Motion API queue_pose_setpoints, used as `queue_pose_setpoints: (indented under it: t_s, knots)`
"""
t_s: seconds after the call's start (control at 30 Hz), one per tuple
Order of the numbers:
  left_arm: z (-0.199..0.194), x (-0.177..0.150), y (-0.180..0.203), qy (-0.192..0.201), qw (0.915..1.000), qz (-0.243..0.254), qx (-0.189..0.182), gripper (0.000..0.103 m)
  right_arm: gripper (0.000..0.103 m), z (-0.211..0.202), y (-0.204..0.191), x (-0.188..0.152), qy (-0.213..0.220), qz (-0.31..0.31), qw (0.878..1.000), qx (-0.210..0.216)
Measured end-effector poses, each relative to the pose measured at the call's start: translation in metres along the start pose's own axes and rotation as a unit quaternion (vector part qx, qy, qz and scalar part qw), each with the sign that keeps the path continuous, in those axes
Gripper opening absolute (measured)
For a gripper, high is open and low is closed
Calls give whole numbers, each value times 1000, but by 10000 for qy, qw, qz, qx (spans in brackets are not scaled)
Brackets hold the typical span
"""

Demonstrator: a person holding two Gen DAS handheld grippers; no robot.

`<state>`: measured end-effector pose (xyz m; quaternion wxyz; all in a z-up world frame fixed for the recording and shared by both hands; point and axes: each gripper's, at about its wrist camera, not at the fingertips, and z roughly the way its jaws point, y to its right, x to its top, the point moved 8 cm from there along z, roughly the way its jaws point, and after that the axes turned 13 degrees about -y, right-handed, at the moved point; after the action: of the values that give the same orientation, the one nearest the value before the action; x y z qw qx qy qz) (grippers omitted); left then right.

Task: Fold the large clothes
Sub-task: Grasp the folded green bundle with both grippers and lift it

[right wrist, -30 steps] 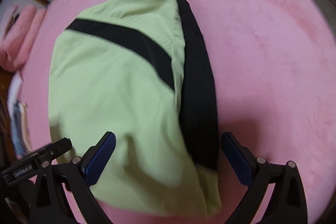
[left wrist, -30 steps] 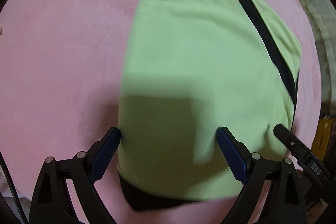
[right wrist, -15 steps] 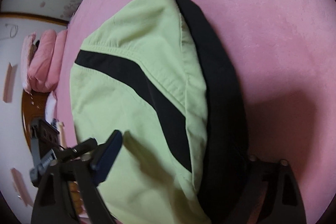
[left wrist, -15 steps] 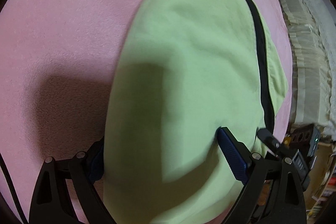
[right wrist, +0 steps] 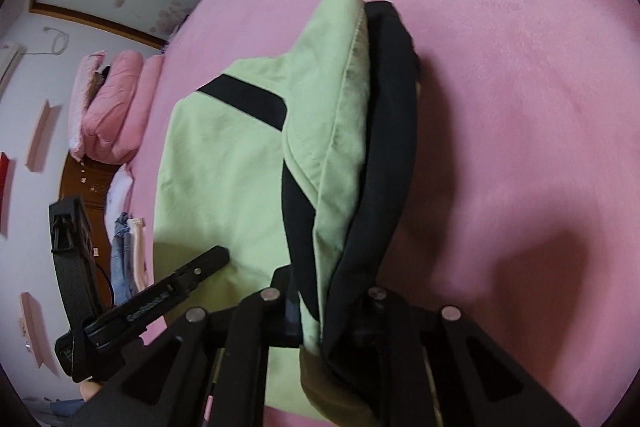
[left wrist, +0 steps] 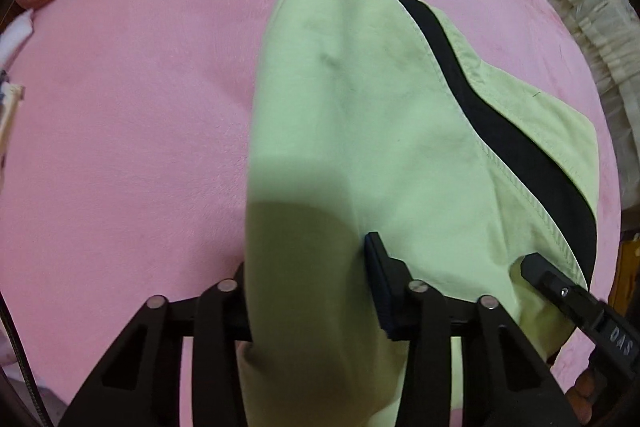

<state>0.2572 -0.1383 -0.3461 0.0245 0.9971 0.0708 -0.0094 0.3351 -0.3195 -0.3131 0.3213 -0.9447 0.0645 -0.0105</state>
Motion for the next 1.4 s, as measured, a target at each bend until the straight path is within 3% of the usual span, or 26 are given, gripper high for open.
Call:
queue_pose_setpoints:
  t_s: [0.2,0.37,0.6,0.73,0.9,1.03,1.17,1.27,1.4]
  knots:
    - [-12,-32,11,-317,9994,29,110,35,11,-20,0,-28,110,-83,9999,-11]
    - [-16,-68,4,-708,9973,72,-155,33,10,-41,-8,-57,306,-261,9988,-269]
    - [-32,-126,-12,-936,9942,359,-396,30,10,-62,-28,-111,392,-459,9970,-476]
    - [-46,-163,-39,-1127,9916,486,-411,28,10,-65,-40,-147,318,-484,9966,-582]
    - [-72,-200,-85,-1096,9903,831,-223,25,9,-37,-83,-187,-160,-807,9929,-861]
    - [-94,-202,-157,-1259,9887,778,-242,25,9,-8,-135,-211,-360,-907,9916,-849]
    - [-124,-202,-256,-1258,9910,423,-176,25,9,39,-213,-230,-468,-1124,9907,-611]
    - [-153,-189,-371,-972,9949,234,117,24,9,76,-272,-239,-542,-1403,9879,-375]
    - [-192,-150,-475,-534,9968,-115,586,24,9,138,-380,-235,-478,-1972,9791,106]
